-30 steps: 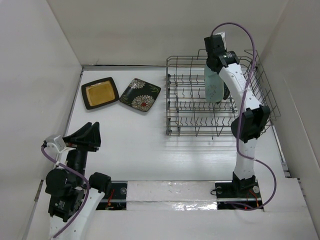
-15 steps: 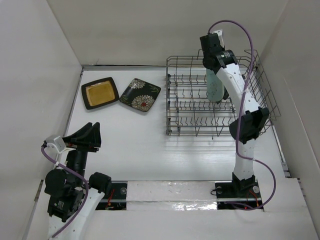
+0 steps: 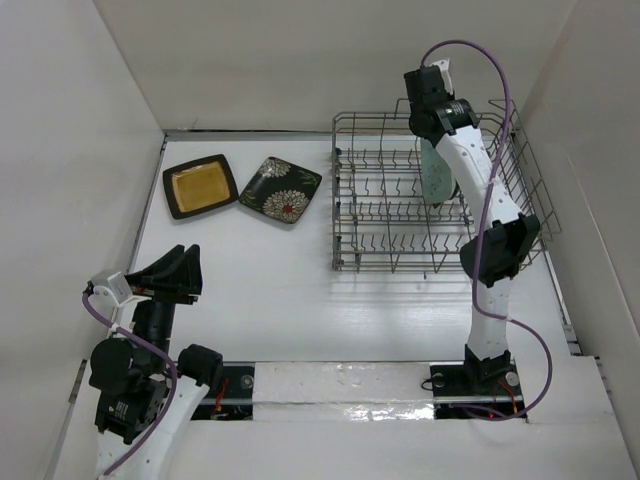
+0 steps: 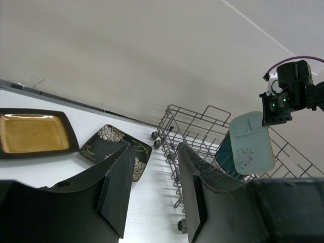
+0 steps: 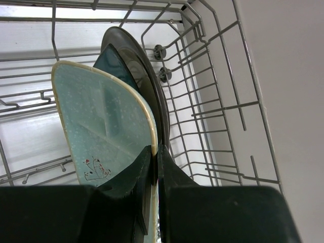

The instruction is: Load the plates into the dish rack

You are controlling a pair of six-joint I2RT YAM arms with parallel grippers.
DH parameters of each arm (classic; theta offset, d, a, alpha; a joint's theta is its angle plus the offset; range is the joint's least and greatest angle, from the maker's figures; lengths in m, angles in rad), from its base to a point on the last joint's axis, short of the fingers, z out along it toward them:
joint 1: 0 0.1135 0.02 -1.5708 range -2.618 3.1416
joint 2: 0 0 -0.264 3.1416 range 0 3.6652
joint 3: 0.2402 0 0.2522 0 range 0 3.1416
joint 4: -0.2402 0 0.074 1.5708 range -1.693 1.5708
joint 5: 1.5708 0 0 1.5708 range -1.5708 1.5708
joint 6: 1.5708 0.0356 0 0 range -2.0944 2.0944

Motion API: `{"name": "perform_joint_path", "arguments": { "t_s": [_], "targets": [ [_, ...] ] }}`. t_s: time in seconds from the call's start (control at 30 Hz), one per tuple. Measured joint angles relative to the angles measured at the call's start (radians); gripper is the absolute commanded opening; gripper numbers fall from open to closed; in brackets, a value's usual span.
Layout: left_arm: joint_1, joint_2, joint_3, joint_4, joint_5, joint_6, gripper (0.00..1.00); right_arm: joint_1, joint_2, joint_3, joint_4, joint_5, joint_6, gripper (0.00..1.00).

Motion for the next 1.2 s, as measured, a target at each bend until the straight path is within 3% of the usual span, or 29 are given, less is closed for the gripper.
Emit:
{"name": "perform_joint_path", "arguments": {
  "t_s": [0.2,0.57,0.83,1.03,1.2],
  "targets": [
    [-0.002,0.000,0.000,0.000,0.000,0.000,0.37,-0.004,0.024,0.024,0.005,0.001,-0.006,0.00],
    [-0.007,0.001,0.000,0.000,-0.004,0.000,0.37,-0.012,0.208,0.117,0.038,-0.005,-0.028,0.00],
    [-0.008,0.025,0.000,-0.001,-0.007,0.000,0.37,-0.015,0.208,0.122,0.039,-0.011,-0.014,0.00],
    [-0.008,0.049,0.000,-0.001,-0.007,0.000,0.36,-0.023,0.108,-0.032,0.099,-0.008,0.051,0.00],
    [-0.008,0.055,0.000,-0.002,-0.007,0.000,0.36,-0.026,0.077,-0.042,0.098,0.010,0.105,0.00]
  ]
}}
